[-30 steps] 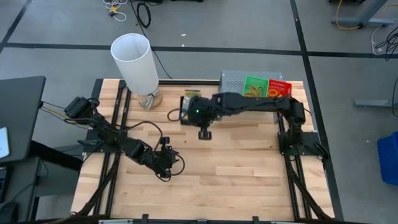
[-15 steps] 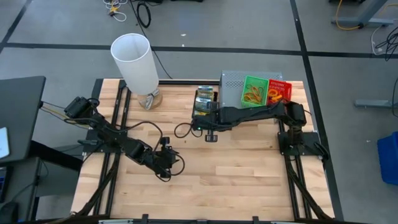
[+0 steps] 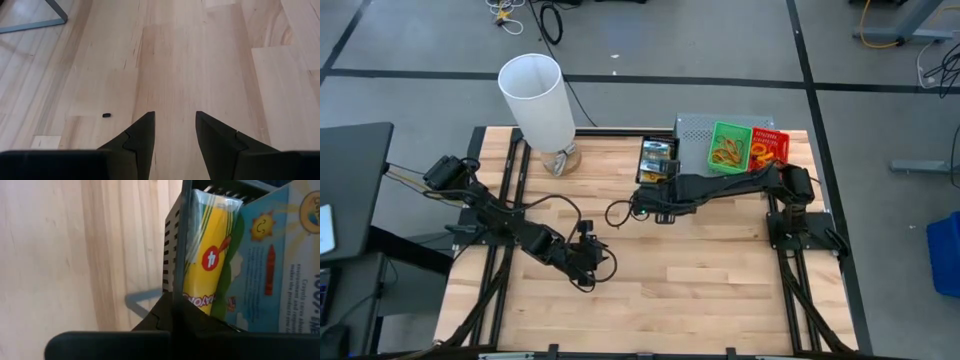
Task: Pick & Place Office Desk Supplies
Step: Put the black bin on the shelf
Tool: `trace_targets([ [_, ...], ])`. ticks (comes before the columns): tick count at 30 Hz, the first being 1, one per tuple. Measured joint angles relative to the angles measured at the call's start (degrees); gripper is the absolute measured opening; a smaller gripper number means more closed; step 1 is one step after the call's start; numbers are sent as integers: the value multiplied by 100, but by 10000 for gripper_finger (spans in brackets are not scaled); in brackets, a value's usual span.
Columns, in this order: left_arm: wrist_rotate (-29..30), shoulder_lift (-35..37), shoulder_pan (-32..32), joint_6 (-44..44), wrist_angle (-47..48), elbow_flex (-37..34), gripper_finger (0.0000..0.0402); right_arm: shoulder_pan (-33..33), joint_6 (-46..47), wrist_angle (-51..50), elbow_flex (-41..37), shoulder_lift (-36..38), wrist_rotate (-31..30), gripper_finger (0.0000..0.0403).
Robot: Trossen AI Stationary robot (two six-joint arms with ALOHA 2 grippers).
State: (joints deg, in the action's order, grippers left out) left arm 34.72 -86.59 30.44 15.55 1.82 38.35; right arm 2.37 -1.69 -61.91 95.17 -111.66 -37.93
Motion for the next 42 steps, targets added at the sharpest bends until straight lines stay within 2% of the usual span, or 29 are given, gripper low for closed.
trace_targets([
  [16, -4, 0, 0, -10, -2, 0, 148, -36, 578, -2090, 1236, 16, 8, 0],
  [25, -11, 0, 0, 9, 3, 0, 148, -297, 756, -2612, 1181, 196, 117, 0],
  [42, -31, 0, 5, 11, -26, 0, 148, -1068, 348, -2775, 1174, 544, 1795, 0],
])
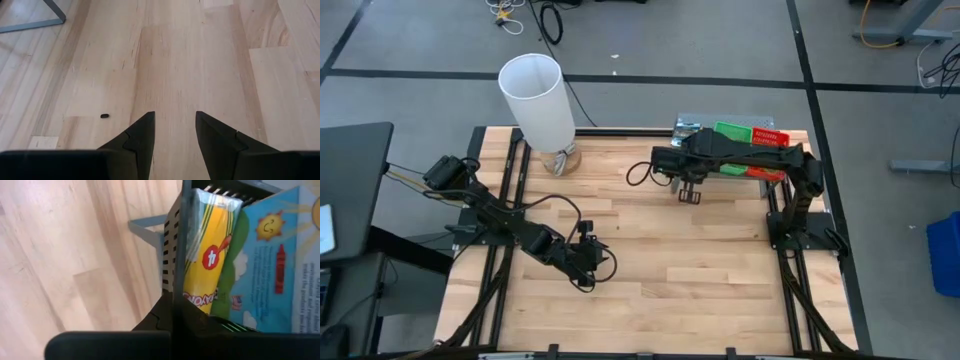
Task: Pick & Place Office Desk Supplies
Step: Put the black bin on the shelf, then adjust the green bin on the shelf
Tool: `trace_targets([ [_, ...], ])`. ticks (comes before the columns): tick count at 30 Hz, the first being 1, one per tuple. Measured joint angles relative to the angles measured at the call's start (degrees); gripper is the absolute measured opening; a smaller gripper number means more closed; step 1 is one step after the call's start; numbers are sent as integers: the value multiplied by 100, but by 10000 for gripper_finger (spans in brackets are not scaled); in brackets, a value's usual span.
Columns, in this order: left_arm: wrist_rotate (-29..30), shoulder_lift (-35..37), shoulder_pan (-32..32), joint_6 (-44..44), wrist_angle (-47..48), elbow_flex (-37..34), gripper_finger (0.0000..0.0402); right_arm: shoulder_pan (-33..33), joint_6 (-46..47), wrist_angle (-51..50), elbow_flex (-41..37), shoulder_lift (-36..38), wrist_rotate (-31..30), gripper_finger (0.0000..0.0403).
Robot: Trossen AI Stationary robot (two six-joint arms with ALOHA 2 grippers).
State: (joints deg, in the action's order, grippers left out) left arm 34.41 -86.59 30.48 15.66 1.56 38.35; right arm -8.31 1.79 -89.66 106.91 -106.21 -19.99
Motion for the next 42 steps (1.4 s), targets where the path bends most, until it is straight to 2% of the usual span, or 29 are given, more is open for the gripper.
trace_targets([
  [4, 0, 0, 0, 0, 0, 0, 148, -161, -53, 6, 0, 0, -9, 4],
  [14, 0, 0, 0, 0, -2, 2, 148, -548, 97, 6, 0, 2, 350, 60],
  [17, 0, 0, 0, 0, -3, 0, 148, -578, 97, 8, 0, 2, 549, 78],
  [28, 3, 0, 0, -75, -16, 0, 148, -525, 195, -29, 75, -9, 573, 147],
  [34, -60, -2, 0, -375, -355, 0, 148, -335, 254, 0, 973, -9, 631, 155],
  [42, -339, 144, 0, -759, -676, 2, 148, 299, -537, 897, 2762, 221, 1847, 156],
])
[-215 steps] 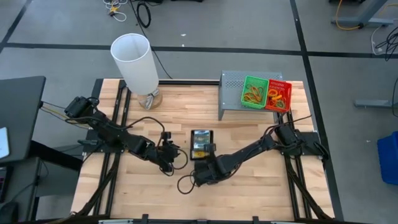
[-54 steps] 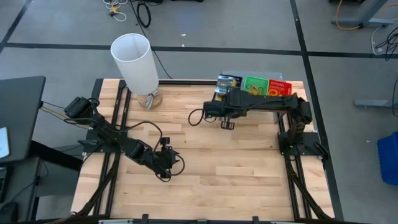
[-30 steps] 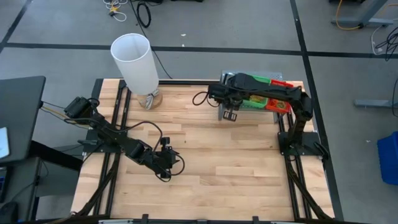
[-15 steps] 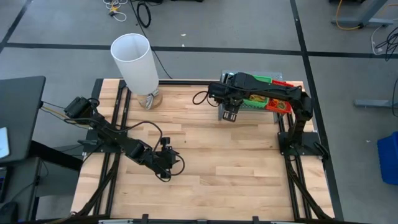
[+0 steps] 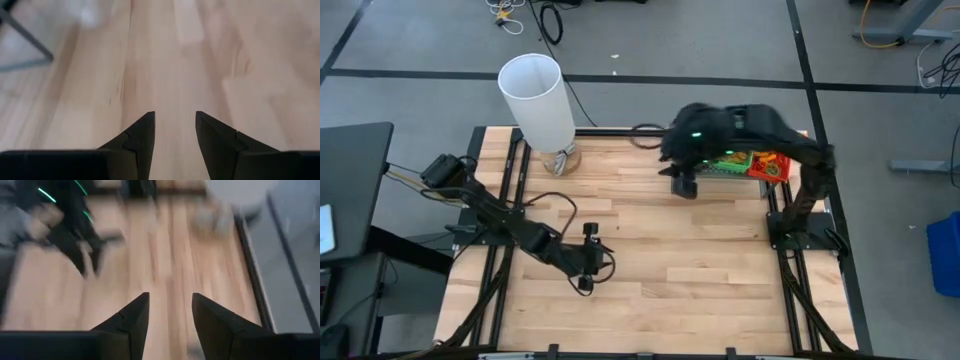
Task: Pick & Place Office Desk Supplies
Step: Adjust the green bin on the shelf
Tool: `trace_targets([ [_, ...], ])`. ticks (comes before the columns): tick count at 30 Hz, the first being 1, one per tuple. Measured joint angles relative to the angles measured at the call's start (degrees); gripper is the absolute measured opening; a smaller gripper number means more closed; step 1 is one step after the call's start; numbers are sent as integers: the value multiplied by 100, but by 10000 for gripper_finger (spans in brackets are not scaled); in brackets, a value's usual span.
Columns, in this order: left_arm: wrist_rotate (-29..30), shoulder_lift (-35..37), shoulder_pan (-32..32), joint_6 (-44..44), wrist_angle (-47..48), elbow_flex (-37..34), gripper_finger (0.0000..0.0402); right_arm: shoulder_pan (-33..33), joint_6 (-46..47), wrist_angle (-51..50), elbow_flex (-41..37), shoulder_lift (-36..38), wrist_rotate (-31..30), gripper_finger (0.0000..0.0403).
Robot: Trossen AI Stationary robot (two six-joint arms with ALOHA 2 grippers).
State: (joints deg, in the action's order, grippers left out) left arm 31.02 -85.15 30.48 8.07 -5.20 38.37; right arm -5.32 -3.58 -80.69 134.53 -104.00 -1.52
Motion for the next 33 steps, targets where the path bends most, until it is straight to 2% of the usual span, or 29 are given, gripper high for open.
trace_targets([
  [3, -87, 252, 63, -266, -274, 0, 148, 206, -87, 732, -109, 544, 109, 156],
  [8, -112, 933, 419, -781, -599, 0, 148, 598, 0, 1328, -686, 1750, 183, 156],
  [11, -106, 1416, 720, -1123, -773, 0, 148, 1081, 18, 2090, -1588, 2563, 207, 156],
  [15, -107, 2074, 1068, -1552, -996, 0, 148, 1792, 49, 3411, -3468, 3798, 83, 156],
  [21, 23, 2974, 1244, -1885, -1124, 0, 148, 2439, 596, 5561, -6727, 5477, -1019, 156],
  [24, 141, 3299, 1219, -1883, -891, 0, 148, 2530, 987, 5716, -7860, 5981, -1874, 155],
  [29, 621, 3505, 1219, -1789, -481, 0, 148, 2447, 1439, 5319, -8638, 6305, -2904, 128],
  [33, 759, 3493, 1219, -1718, -421, 0, 148, 2305, 1800, 4625, -8661, 6269, -3568, 46],
])
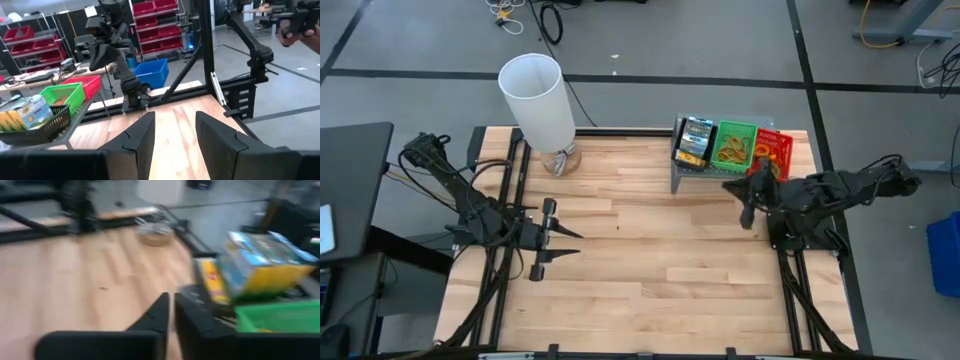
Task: Pick & Place Office Desk Supplies
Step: Adjust the green bin on the shelf
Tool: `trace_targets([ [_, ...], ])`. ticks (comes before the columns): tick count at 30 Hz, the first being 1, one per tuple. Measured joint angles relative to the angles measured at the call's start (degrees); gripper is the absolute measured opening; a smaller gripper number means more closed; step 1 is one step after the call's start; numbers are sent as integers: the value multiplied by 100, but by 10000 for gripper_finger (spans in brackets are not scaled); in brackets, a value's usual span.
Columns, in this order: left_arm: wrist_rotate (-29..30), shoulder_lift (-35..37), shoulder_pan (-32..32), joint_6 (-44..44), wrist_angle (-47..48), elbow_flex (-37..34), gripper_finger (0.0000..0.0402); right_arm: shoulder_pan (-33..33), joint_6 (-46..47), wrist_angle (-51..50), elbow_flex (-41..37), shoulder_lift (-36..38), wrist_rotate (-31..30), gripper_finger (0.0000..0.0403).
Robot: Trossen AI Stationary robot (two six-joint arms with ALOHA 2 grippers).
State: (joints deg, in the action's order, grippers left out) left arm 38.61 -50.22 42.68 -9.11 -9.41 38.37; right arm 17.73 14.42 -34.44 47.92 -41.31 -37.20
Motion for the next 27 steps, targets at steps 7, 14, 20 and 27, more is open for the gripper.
trace_targets([
  [7, 28, -7, 0, 66, 109, 0, 148, -281, 42, -211, 4, -258, -861, 4],
  [14, 37, -7, 0, 77, 120, 0, 148, -912, 588, -999, 11, -487, -1545, 2],
  [20, 37, -9, 0, 95, 112, 0, 148, -1601, 959, -1573, 11, -560, -1806, 1],
  [27, 37, -9, 0, 101, 109, 0, 148, -2169, 895, -1536, 11, -554, -2089, 1],
])
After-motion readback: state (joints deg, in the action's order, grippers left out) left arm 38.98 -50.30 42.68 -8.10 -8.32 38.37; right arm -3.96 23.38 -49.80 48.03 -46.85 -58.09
